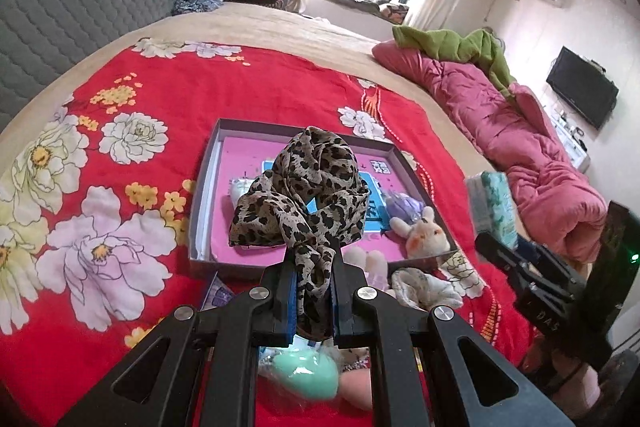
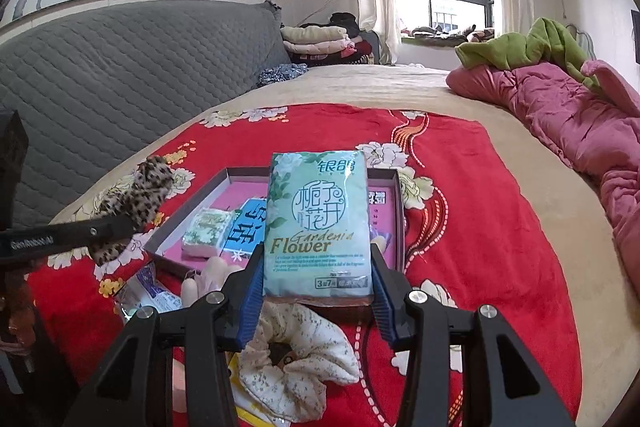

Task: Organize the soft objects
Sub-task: 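Carry the scarf over the pink box with the left tool while the right tool carries the tissue pack there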

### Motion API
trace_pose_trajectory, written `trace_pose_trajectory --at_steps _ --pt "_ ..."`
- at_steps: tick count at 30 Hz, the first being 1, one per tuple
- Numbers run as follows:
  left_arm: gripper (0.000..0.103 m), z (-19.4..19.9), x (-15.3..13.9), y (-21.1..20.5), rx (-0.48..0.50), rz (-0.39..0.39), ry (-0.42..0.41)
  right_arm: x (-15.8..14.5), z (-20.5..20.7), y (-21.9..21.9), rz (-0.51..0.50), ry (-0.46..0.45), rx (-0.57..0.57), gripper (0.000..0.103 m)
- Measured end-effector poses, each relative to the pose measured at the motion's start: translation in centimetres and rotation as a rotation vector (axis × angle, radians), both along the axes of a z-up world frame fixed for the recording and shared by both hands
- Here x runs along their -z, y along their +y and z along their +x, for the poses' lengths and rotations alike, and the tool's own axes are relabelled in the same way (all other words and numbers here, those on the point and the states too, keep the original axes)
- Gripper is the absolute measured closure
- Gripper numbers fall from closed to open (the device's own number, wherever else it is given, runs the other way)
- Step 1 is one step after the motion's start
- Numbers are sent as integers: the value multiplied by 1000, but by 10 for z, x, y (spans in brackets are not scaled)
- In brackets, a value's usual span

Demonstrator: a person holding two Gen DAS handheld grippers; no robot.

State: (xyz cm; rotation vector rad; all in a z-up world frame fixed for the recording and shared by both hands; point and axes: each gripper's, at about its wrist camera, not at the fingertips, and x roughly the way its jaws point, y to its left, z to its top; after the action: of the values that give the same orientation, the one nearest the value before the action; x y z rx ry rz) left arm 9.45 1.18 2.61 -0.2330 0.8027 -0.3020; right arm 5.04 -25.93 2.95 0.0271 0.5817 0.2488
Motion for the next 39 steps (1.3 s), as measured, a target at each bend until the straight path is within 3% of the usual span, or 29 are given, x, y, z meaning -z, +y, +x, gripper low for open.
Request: trace_pose_trajectory --at_steps 31,39 --pt "91 66 9 16 -33 46 -7 0 51 8 19 -21 -40 56" --pt "91 81 25 17 -63 134 31 4 64 8 22 -12 -47 56"
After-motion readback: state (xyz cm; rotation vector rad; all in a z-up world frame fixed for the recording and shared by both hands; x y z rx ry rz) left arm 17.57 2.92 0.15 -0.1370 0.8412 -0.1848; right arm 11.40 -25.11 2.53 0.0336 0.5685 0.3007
